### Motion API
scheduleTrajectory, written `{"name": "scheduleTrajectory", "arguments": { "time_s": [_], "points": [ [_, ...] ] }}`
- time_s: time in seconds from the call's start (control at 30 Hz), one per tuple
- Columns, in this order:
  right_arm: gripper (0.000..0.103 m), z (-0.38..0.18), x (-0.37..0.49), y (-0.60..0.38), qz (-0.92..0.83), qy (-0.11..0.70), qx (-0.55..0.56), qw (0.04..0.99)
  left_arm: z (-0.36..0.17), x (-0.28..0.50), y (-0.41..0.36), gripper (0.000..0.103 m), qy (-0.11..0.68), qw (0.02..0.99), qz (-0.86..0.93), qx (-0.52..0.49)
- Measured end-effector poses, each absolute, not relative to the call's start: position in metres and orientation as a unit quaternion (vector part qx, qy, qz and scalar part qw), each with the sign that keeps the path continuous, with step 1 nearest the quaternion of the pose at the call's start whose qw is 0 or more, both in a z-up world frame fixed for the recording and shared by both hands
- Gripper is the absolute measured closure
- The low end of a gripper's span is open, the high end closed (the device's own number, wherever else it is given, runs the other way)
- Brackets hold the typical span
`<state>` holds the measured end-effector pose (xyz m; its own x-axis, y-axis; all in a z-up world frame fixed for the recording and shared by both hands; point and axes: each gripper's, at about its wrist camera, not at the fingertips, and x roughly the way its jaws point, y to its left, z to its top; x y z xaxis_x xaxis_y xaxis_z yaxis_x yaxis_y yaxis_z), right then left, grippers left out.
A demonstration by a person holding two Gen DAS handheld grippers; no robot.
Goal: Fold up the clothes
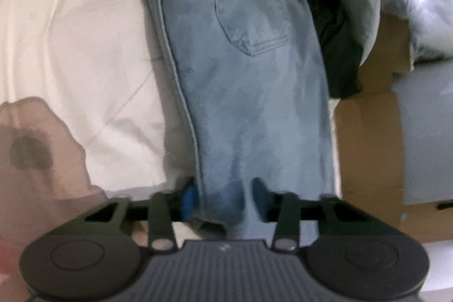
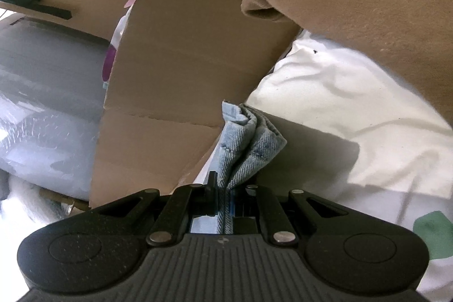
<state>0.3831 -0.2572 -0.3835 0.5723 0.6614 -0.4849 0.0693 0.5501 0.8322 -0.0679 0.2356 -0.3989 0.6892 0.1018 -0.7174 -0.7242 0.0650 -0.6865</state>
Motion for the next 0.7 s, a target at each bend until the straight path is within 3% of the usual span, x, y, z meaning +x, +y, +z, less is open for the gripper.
{"name": "scheduleTrajectory", "arguments": {
  "time_s": [0.27,0.7],
  "points": [
    [0.097,-0.367,0.371,-0.264,0.191,0.413,0.427,0.782,-0.376,-0.060,0.237,0.084,0.279,0.698,0.309,-0.583],
    [0.097,-0.339,0.311,-0.303,0.169,0.428,0.415,0.785,-0.337,-0.052,0.243,0.086,0.345,0.707,0.323,-0.526]
  ]
}}
